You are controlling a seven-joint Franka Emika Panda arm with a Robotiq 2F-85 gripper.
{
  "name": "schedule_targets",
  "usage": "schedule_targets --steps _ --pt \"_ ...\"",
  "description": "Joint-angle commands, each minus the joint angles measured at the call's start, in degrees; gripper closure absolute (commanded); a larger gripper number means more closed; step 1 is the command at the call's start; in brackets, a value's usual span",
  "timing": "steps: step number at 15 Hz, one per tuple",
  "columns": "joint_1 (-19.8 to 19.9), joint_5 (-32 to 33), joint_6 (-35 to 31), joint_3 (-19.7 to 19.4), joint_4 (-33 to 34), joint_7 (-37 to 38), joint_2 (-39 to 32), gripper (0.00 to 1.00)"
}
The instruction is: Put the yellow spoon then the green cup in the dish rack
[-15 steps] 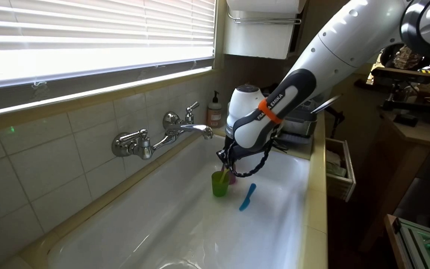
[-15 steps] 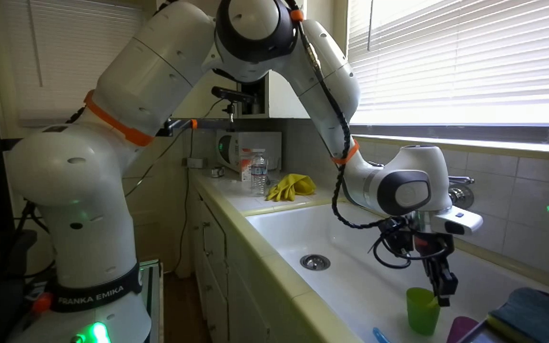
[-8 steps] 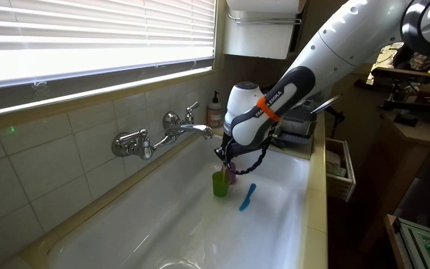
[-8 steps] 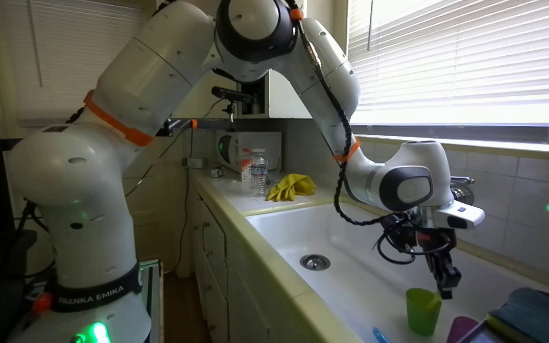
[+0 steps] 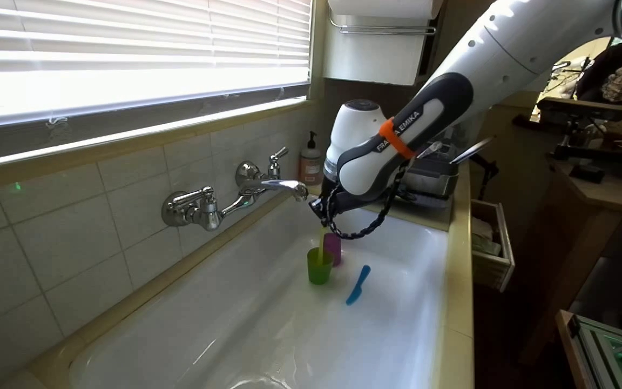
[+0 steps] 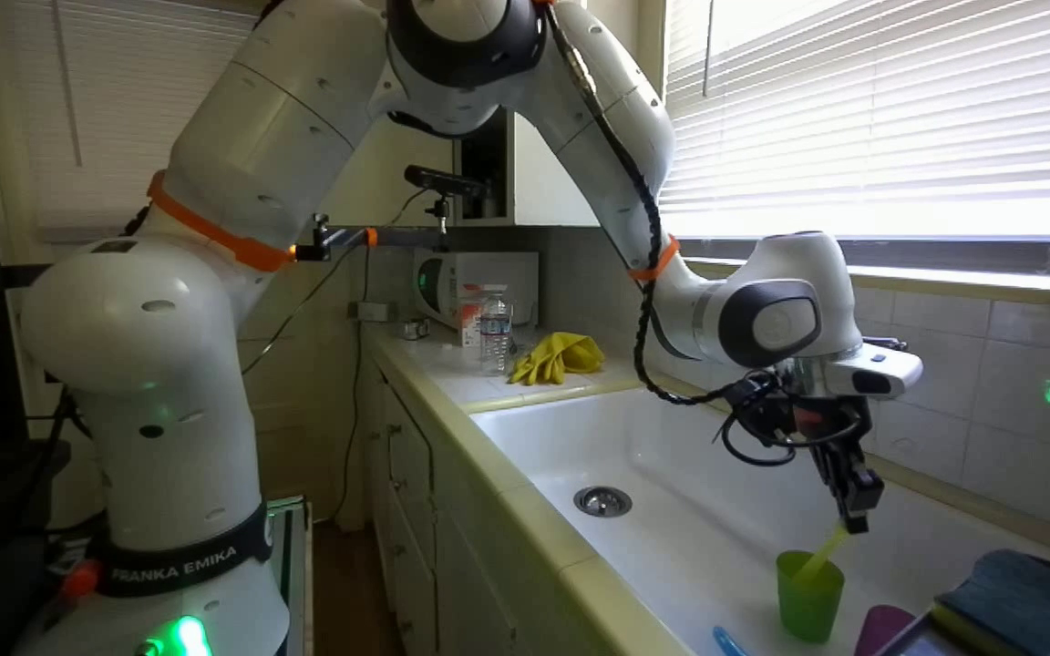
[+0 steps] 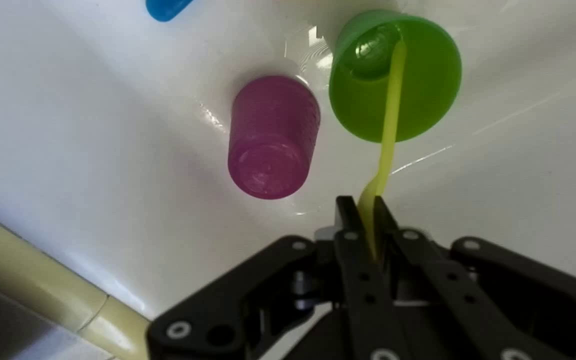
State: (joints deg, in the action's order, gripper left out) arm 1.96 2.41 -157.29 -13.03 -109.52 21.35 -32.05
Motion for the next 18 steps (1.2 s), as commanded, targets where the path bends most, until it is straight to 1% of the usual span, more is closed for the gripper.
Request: schedule_targets --steps 1,4,7,11,14,18 --pt "-2.20 1.35 0.45 -2.42 -6.47 0.34 7.67 0.98" --pt "-3.92 4.36 0.83 -5.26 -9.82 2.10 13.13 0.98" --pt "-4.03 7.48 1.37 -6.90 -12.75 3.52 18.38 0.98" --pt "-3.35 14.23 3.25 -8.11 -15.94 7.43 25.17 0.98" --pt "-1.79 20.61 4.44 -7.80 -17.72 13.49 29.95 0.98" --pt "2.32 28.82 4.54 -5.19 -20.38 21.43 36.27 0.98"
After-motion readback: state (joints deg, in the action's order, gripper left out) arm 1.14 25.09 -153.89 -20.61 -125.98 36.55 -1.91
